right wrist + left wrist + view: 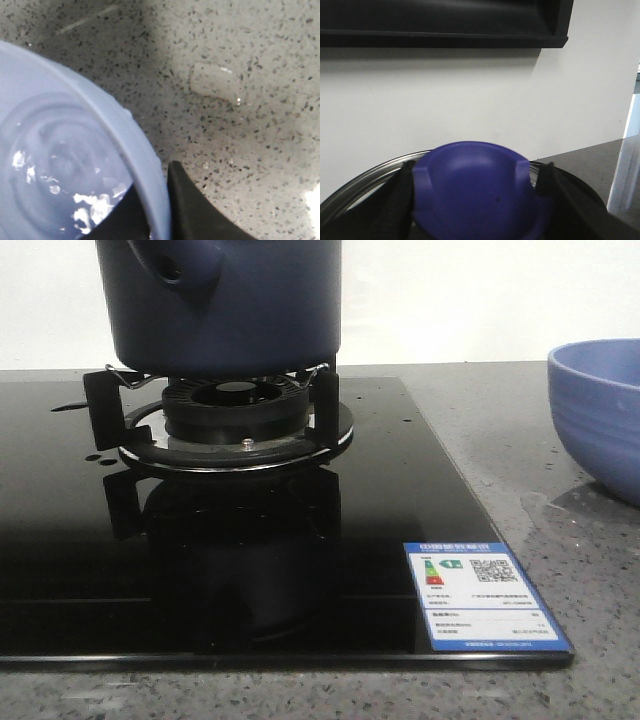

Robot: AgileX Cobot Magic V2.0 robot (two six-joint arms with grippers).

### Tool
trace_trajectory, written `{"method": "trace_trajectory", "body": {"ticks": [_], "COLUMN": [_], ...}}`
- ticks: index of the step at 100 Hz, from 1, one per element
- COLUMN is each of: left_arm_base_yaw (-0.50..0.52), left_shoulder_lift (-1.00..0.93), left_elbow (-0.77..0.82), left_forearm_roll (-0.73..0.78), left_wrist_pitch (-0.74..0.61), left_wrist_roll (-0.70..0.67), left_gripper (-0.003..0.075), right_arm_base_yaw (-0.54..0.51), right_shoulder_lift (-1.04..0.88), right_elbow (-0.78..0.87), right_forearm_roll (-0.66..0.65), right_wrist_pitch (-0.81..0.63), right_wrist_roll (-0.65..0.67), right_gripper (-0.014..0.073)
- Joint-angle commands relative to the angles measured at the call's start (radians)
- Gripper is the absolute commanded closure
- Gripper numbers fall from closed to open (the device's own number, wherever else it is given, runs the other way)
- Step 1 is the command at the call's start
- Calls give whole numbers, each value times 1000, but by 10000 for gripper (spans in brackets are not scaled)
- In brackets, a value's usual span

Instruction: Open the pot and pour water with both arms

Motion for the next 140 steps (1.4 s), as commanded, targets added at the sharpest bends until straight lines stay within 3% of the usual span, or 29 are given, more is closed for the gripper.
{"method": "trace_trajectory", "body": {"ticks": [1,30,81,112,140], "left_arm_base_yaw": [-8,-8,-8,-8,-11], "left_shoulder_lift": [-9,-9,-9,-9,-9], "left_elbow": [-37,-37,-39,-39,-39], "left_forearm_roll": [-57,-65,-73,-73,-73], "left_wrist_pitch": [9,8,5,5,5], "left_wrist_roll": [-4,-2,1,1,1], "left_gripper": [479,479,479,479,479], "right_arm_base_yaw": [-6,28,263,470,585], "right_shoulder_lift": [-16,-8,280,507,599], "right_elbow": [-49,-280,-986,-1345,-1394], "right_forearm_roll": [27,56,64,-115,-329], "right_wrist_pitch": [-21,101,286,288,177], "right_wrist_roll": [-32,-64,-64,-47,-47], "right_gripper": [663,651,650,650,650]}}
